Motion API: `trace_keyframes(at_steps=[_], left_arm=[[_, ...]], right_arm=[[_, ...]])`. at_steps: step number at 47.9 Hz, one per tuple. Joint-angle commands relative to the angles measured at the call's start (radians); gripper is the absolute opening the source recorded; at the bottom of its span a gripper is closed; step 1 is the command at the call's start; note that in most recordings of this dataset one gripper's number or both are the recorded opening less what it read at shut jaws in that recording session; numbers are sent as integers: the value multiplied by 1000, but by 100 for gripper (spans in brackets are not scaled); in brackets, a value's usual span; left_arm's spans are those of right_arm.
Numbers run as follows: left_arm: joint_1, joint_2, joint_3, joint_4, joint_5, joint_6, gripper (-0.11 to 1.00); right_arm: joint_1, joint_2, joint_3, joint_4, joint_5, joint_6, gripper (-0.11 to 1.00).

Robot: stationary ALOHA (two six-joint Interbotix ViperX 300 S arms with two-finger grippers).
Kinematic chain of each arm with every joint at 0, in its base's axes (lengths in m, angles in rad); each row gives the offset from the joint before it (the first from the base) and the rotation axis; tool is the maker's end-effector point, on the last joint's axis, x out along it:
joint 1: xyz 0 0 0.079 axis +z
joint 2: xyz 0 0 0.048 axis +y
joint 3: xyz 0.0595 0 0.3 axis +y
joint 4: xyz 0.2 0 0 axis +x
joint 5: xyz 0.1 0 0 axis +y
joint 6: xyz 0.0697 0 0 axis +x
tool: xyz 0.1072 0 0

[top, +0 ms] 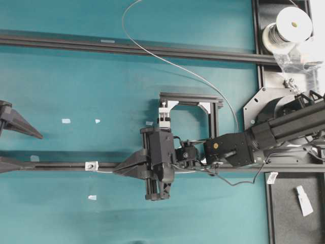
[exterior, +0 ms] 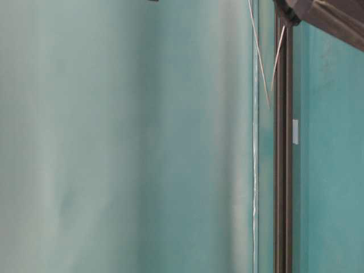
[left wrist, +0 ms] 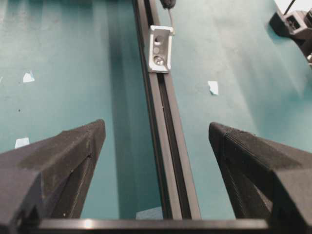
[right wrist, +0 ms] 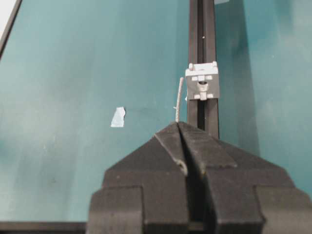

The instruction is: Insert the wire through the hole in the metal fitting.

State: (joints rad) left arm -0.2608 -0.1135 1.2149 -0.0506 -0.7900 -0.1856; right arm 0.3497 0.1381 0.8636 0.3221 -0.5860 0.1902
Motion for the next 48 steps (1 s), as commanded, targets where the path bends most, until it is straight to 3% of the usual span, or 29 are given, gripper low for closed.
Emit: trace_keyframes(at_steps=[1,48], left_arm=[[-3,-14,-12,-3,-5,-2,80],[-3,-14,-20,-3,-5,-2,80]], right_arm=[[-3,-12,-12,2,3,-2,0],[-29,-12,-9,2,5,-5,0]])
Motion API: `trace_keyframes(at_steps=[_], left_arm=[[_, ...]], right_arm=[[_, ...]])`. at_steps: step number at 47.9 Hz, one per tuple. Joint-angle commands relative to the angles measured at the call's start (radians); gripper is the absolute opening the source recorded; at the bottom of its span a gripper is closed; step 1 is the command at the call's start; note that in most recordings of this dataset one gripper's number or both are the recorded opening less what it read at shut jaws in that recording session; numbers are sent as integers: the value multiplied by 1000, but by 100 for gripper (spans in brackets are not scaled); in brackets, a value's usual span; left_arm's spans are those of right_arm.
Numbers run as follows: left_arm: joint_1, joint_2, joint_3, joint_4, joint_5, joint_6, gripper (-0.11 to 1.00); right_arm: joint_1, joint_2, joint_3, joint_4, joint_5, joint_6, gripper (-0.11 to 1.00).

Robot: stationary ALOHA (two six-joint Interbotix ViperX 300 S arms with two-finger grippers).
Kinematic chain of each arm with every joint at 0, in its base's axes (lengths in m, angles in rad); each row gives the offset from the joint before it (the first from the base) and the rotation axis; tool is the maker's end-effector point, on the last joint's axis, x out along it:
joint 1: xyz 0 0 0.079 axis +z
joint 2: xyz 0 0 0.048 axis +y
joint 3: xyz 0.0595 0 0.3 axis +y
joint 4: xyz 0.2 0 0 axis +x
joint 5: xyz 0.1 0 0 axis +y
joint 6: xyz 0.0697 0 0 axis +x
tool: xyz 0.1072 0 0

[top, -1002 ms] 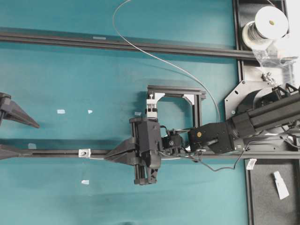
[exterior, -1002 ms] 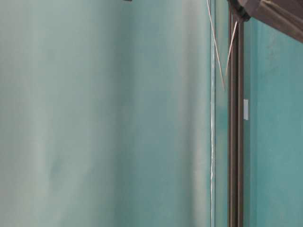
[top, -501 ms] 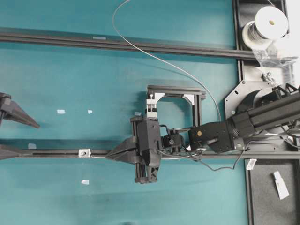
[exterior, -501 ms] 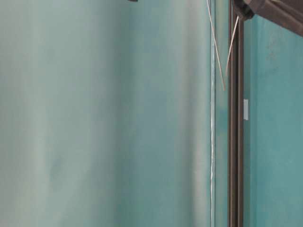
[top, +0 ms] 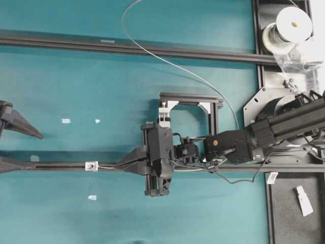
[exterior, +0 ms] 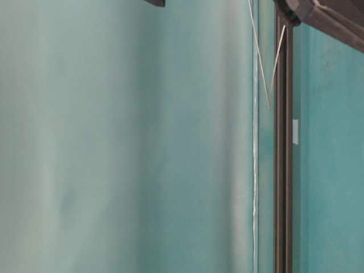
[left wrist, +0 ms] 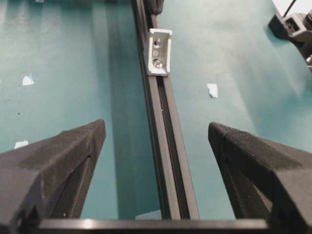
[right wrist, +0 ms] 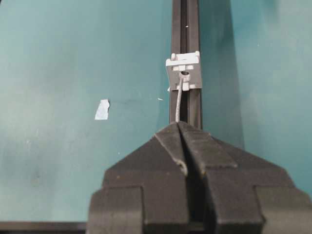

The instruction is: Insert the wire through the hole in the metal fitting.

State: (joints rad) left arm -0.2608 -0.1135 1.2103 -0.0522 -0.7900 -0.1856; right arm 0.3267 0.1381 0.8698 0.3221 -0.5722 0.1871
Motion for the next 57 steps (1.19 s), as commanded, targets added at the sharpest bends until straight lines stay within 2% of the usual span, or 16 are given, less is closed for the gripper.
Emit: trace_keyframes(at_steps=[1,24,39,57], left_arm=[[-3,-14,-15,-2,-5,-2,80],[-3,-14,-15,-2,-5,-2,80],[-3,-14,-15,-2,-5,-2,80],[-3,-14,-25,-2,-5,2,80]], right_arm=[[-6,-12,-15,2,-9,-2,0],[-12,-8,-40,2,-9,-38,0],[-25,37,-81,2,-5,-41,0],[-26,40,-86,0,-12,-46,0]])
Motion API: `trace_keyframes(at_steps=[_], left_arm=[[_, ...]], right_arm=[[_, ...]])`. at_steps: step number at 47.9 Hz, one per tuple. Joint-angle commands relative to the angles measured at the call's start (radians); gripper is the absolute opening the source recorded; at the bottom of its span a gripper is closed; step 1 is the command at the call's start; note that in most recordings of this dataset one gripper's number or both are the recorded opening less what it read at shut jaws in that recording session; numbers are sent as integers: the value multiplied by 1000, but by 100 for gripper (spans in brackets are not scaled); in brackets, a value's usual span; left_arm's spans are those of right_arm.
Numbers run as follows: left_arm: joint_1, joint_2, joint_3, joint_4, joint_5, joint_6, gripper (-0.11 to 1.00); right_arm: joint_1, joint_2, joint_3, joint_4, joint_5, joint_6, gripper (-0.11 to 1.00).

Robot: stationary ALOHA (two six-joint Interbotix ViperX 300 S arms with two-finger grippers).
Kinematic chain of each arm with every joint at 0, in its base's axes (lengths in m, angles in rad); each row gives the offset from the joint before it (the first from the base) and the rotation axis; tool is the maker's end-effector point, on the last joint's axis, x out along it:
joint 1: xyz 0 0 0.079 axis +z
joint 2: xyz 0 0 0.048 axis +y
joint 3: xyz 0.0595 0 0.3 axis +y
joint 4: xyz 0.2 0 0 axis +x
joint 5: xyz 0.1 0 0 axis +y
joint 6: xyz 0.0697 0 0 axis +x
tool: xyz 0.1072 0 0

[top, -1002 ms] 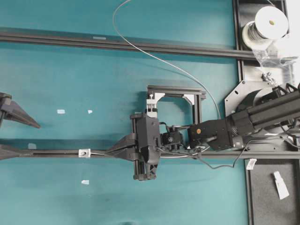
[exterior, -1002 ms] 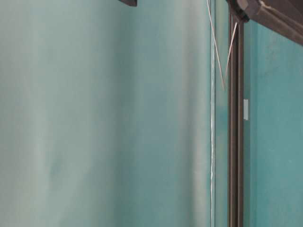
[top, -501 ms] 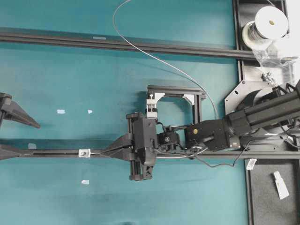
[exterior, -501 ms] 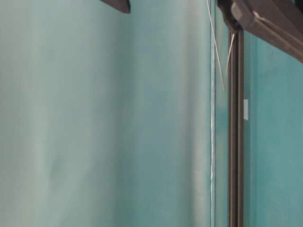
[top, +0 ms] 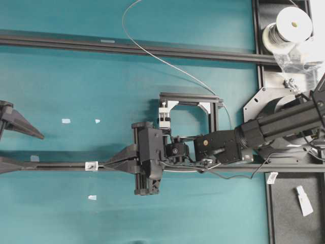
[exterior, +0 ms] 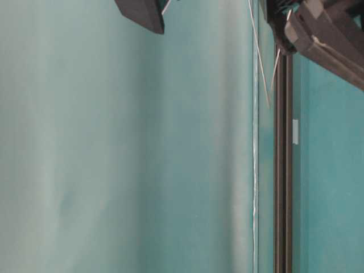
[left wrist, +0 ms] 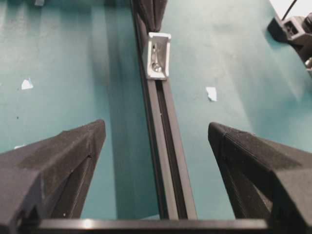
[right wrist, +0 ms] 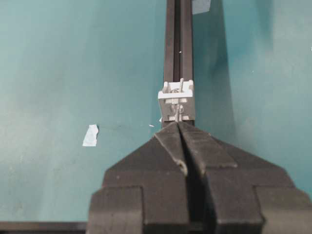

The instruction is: Insert the wire through the hole in the metal fitting.

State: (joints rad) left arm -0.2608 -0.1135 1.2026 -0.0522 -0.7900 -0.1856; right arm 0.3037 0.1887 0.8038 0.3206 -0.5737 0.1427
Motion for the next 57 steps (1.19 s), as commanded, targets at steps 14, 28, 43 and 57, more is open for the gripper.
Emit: trace_keyframes(at_steps=[14,28,43,57], left_arm=[[-3,5,-43,0,-5,3,80],[-3,63,-86,0,-5,8,80],[-2,160,-169,0,-5,15,80],[-2,239,-241,0,-5,15,80]], right_arm=[[-3,12,-34,0,-46,-3,0],[-3,12,-35,-2,-58,-3,0],[-3,12,-34,-5,-60,-5,0],[-3,12,-32,-5,-60,-5,0]])
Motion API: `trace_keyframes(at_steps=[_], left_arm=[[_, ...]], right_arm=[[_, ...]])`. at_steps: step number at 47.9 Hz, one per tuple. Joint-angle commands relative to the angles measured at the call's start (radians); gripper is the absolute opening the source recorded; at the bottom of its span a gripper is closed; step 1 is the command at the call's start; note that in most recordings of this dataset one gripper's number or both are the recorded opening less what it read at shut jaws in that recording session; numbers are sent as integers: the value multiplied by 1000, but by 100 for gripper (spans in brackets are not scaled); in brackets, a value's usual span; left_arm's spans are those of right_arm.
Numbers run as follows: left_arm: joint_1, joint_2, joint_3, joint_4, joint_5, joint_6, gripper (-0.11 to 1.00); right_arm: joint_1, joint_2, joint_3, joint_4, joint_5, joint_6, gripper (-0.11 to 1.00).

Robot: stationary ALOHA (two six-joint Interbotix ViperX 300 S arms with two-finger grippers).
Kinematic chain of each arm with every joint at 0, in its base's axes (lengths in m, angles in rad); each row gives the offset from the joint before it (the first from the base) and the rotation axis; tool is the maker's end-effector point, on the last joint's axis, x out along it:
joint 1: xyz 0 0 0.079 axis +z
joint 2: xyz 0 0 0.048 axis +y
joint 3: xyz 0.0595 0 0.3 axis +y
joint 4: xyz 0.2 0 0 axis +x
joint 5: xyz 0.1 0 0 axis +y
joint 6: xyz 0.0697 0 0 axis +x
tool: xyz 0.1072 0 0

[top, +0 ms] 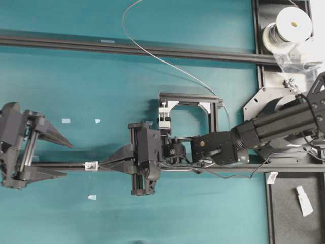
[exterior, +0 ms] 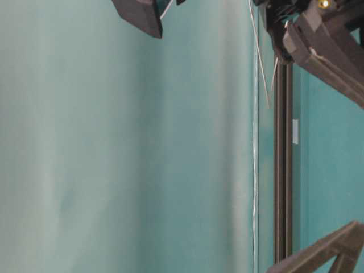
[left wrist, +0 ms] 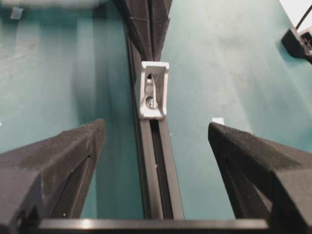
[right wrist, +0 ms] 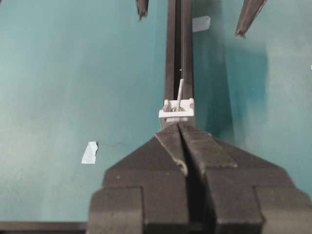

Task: Insert the wire through the hole in the metal fitting.
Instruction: 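Move the left gripper right toward the wire tip beyond the bracket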

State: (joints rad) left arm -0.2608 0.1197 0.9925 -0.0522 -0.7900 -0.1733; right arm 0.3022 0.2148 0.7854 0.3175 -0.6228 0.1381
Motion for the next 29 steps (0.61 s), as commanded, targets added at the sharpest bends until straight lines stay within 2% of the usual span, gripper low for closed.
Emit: trace_keyframes(at_steps=[1,16,29], left_arm=[[-2,12,-37,0,-5,3,80],[2,92,-118,0,-5,23,80],[14,104,-135,0,6,26,79]], right_arm=[[-2,-14,-14,-2,-11,-2,0],[-2,-12,-11,-2,-11,0,0],[-2,-14,-9,-2,-11,0,0]])
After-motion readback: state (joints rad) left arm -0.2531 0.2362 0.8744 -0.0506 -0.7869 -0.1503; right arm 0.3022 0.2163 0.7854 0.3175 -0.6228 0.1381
